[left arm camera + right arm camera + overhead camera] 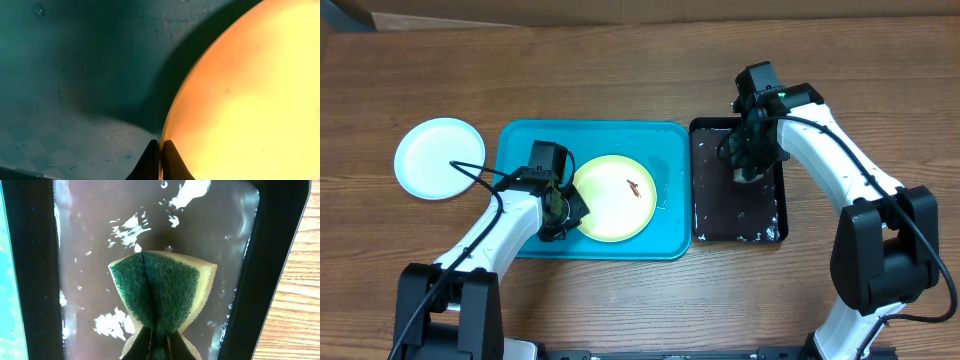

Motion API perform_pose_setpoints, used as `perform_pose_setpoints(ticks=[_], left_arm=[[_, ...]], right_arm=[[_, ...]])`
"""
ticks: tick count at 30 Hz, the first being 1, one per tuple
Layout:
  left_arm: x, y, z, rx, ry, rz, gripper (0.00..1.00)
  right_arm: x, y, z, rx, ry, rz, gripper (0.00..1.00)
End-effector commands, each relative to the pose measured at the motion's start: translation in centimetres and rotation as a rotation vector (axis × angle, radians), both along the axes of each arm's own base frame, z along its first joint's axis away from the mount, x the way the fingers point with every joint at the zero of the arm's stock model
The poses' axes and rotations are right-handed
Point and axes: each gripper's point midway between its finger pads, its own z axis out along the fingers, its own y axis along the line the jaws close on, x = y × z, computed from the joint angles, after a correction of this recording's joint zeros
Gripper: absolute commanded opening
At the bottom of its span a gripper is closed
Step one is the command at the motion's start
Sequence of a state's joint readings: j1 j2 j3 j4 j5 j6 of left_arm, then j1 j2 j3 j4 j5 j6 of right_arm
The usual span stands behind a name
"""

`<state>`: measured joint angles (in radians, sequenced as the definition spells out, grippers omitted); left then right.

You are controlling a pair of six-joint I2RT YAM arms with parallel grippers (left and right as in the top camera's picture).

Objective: Clean dirty plates on tray and stack at the side
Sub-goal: 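Lower the right gripper and grasp the green sponge in the black tray, then carry the sponge with the right gripper onto the yellow plate and scrub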

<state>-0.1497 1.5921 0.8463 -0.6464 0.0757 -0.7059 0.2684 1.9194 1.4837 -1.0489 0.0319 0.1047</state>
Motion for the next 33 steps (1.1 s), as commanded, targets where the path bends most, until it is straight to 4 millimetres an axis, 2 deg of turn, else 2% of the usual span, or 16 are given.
perform_pose_setpoints(ticks=[1,4,9,13,17,26,27,30,33], left_arm=[[0.7,0.2,0.4,0.006,-0.017,-0.014,0.04],[0.6,0.2,0.4,0.007,-0.01,-0.015,0.04],[0.5,0.2,0.3,0.009,-0.009,-0.024,0.04],[0.5,0.1,0.3,0.008,-0.008,-0.027,0.04],[0.6,0.1,0.3,0.005,-0.011,-0.028,0.04],[0.5,0.1,0.3,0.006,-0.011,-0.035,0.04],[0.5,0.1,0.3,0.006,-0.011,-0.035,0.04],[0.5,0.1,0.3,0.006,-0.011,-0.035,0.04],[0.5,0.1,0.3,0.006,-0.011,-0.035,0.04]], right_arm=[[1.0,0.4,2.0,0.019,-0.061,0.008,0.04],[1.4,0.7,3.2,0.024,-0.078,0.01,0.04],[1.2,1.3,5.2,0.024,-0.071,0.027,0.04],[0.4,3.1,5.8,0.073,-0.049,0.062,0.04],[-0.4,6.3,6.2,0.13,-0.045,0.125,0.04],[-2.4,17.3,7.1,0.266,-0.141,0.334,0.04],[-2.6,18.6,6.9,0.257,-0.161,0.347,0.04],[-2.9,20.2,5.6,0.185,-0.198,0.363,0.04],[-3.5,21.7,3.5,0.107,-0.214,0.407,0.04]])
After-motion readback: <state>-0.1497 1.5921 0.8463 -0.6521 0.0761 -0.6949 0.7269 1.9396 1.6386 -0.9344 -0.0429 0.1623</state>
